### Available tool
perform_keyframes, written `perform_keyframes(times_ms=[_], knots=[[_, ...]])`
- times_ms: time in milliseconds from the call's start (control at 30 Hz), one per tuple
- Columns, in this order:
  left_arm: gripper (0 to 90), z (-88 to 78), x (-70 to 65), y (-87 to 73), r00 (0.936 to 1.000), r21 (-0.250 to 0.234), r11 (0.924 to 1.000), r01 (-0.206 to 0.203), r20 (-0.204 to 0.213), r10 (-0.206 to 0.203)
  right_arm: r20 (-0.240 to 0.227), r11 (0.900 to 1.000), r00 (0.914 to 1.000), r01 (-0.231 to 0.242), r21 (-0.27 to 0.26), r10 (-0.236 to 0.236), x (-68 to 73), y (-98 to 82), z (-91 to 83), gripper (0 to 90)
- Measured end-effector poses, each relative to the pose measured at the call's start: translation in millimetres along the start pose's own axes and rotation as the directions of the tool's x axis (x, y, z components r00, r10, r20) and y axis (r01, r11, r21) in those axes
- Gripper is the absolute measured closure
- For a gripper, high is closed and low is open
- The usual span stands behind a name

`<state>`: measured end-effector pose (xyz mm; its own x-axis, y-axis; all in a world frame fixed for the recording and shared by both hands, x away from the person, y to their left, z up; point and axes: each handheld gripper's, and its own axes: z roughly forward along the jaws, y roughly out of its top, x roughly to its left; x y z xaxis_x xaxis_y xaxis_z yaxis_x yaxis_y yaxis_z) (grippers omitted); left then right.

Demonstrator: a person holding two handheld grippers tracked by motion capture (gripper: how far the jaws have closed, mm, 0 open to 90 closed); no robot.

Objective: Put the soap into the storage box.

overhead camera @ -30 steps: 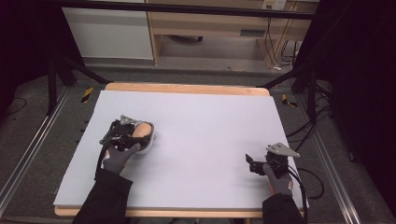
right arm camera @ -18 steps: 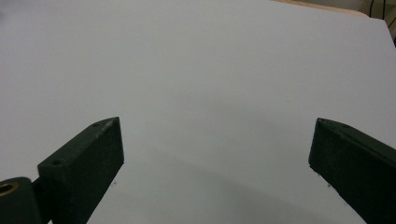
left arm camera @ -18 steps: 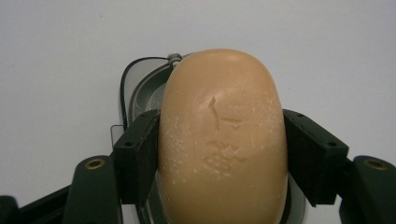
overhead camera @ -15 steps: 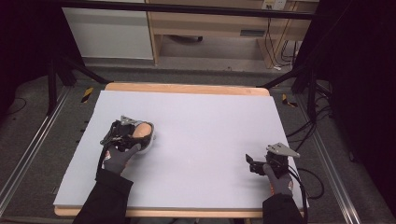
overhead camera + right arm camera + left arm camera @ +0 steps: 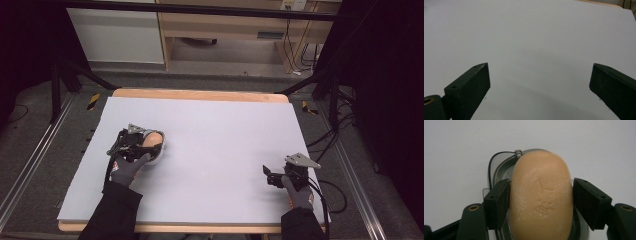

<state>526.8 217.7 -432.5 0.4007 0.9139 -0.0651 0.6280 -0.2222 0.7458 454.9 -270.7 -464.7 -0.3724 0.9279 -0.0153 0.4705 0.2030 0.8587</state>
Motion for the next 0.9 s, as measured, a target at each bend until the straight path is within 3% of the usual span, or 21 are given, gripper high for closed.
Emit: perform_keyframes(times_ms=[900], knots=[[26.9,-5.0,-3.0,2.2,0.9999,-0.034,0.9994,-0.010,-0.005,0.009,-0.001,1.000,1.0000,-0.002,0.002,0.002,0.1,0.0,0.1,3.5]])
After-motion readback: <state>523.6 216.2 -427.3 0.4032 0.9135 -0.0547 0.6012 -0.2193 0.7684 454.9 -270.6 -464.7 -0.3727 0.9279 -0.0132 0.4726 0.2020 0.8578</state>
